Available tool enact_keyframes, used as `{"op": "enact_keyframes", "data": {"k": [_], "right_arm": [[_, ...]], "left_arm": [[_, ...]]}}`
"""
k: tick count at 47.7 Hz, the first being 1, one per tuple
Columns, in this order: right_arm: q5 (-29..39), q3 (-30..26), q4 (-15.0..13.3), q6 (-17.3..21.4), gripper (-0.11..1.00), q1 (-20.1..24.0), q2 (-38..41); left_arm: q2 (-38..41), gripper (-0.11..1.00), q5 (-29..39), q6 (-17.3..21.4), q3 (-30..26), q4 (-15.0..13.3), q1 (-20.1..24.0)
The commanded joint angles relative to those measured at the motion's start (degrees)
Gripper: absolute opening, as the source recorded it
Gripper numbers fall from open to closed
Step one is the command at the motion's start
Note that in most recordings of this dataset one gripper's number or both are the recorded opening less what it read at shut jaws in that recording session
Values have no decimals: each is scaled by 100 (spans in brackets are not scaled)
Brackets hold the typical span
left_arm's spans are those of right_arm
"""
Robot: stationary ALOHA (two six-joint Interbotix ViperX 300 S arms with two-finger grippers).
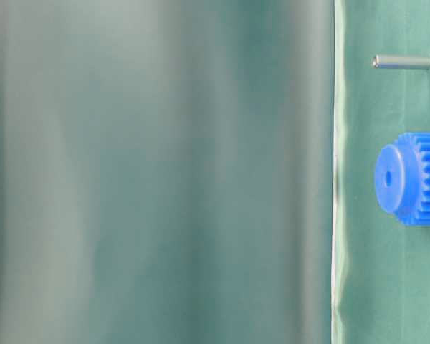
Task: Insert the shaft placed at a random location into the center hole of the medium gear at another random location.
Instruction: 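Move the right gripper over the silver shaft and lower it open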
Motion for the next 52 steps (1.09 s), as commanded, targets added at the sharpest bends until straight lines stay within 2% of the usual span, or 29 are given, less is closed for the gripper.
{"op": "enact_keyframes", "data": {"k": [1,21,24,27,35,38,40,44,52], "right_arm": [[26,-114,0,88,1,-18,53],[18,-211,9,26,3,-237,492],[-9,-202,0,26,11,-299,650],[-62,-185,0,9,26,-387,817],[-606,-97,0,-141,76,-703,1582],[-914,-70,0,-193,90,-782,1907],[-1099,-53,0,-229,91,-826,2127],[-1389,-62,9,-237,84,-932,2637],[-1749,-114,53,-237,86,-1063,3524]], "left_arm": [[97,0,9,-26,-202,53,18],[88,0,193,-18,-202,62,18],[88,0,193,-18,-202,62,18],[97,0,193,-9,-193,62,18],[97,0,193,0,-193,62,18],[97,0,193,-18,-185,62,18],[97,0,193,-18,-185,62,18],[97,0,193,-18,-185,62,18],[97,0,193,-9,-185,62,18]]}}
